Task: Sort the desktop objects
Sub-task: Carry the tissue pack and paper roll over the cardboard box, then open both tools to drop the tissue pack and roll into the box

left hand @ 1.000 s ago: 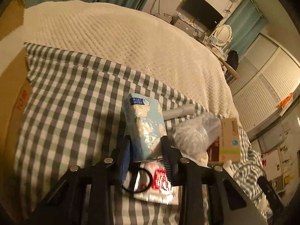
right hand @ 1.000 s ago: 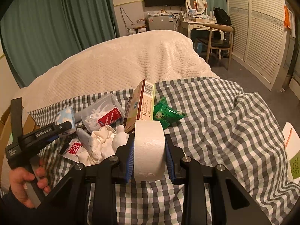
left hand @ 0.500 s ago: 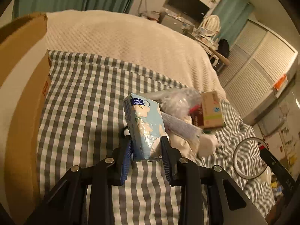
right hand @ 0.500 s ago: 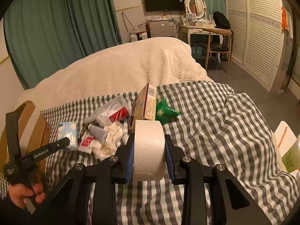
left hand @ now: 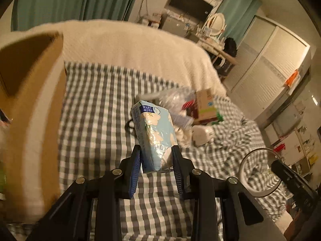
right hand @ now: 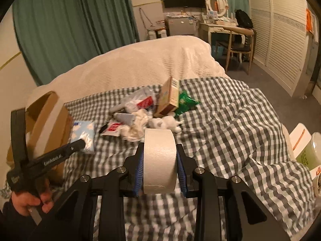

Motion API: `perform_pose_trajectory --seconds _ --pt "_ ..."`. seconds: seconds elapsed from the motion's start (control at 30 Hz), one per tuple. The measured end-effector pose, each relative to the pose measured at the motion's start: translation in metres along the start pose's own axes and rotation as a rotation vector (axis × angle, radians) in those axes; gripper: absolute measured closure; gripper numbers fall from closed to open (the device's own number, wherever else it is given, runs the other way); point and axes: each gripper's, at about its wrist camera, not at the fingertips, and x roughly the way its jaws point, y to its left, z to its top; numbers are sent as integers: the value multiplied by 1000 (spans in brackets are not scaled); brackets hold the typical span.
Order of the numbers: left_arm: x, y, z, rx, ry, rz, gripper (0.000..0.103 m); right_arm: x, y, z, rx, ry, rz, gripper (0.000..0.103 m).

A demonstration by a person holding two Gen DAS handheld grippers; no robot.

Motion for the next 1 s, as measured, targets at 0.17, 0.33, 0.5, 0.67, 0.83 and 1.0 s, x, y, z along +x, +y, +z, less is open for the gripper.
perform_pose_trajectory --seconds 0.17,0.33,0.5,0.67,0.83,1.0 --pt "-47 3 21 28 -68 -11 72 -29 34 4 -44 -19 54 75" --pt "-85 29 51 28 -110 31 72 -52 85 17 -92 -51 141 75" --pt "-111 73 75 38 -134 126 72 -58 150 29 -161 -71 229 75" --pt "-116 121 86 36 -123 226 72 -43 218 34 -212 -55 327 75" --pt "-108 168 89 -2 -96 282 72 -26 266 29 -238 -24 405 75" --pt "-94 200 86 -28 -61 315 72 -5 294 24 -258 9 432 75"
